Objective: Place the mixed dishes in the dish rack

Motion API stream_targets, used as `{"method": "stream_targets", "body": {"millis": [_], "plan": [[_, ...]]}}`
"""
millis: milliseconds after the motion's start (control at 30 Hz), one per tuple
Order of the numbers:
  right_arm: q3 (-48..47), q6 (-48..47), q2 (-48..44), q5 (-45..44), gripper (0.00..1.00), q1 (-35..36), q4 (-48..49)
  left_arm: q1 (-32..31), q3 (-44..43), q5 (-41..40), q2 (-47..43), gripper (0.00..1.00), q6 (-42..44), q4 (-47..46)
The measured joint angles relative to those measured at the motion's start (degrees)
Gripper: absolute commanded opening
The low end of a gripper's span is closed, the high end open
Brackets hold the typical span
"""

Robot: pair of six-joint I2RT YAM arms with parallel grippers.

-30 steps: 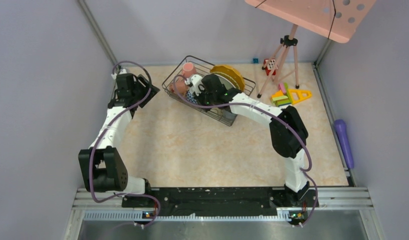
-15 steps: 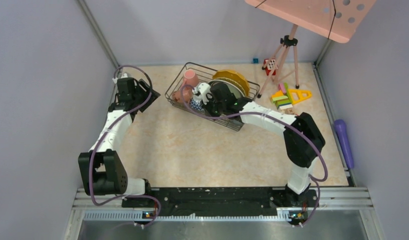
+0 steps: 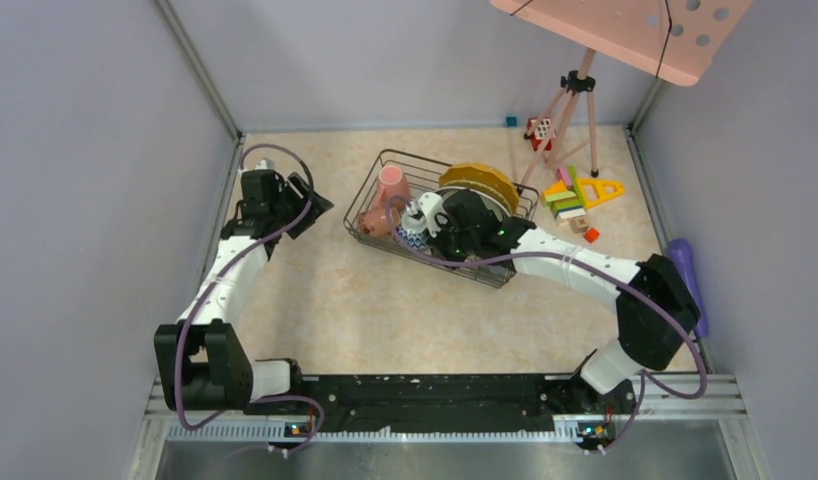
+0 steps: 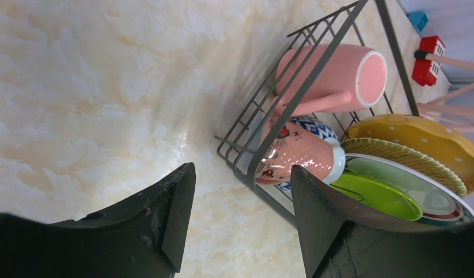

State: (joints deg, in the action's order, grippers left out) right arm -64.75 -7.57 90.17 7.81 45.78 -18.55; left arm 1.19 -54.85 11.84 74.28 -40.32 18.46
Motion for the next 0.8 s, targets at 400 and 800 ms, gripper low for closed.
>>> {"method": "stream_targets", "body": {"millis": [400, 800], "plan": [[-1.42, 5.53, -6.71, 4.28, 0.63, 0.35, -4.11, -5.31, 0.24, 1.75, -3.19, 0.65, 1.77, 3.1], [-15.67, 14.93, 7.43, 4.31, 0.9, 0.2, 2.19, -7.26, -0.52, -2.27, -2.45, 0.64, 4.98, 5.14]]}}
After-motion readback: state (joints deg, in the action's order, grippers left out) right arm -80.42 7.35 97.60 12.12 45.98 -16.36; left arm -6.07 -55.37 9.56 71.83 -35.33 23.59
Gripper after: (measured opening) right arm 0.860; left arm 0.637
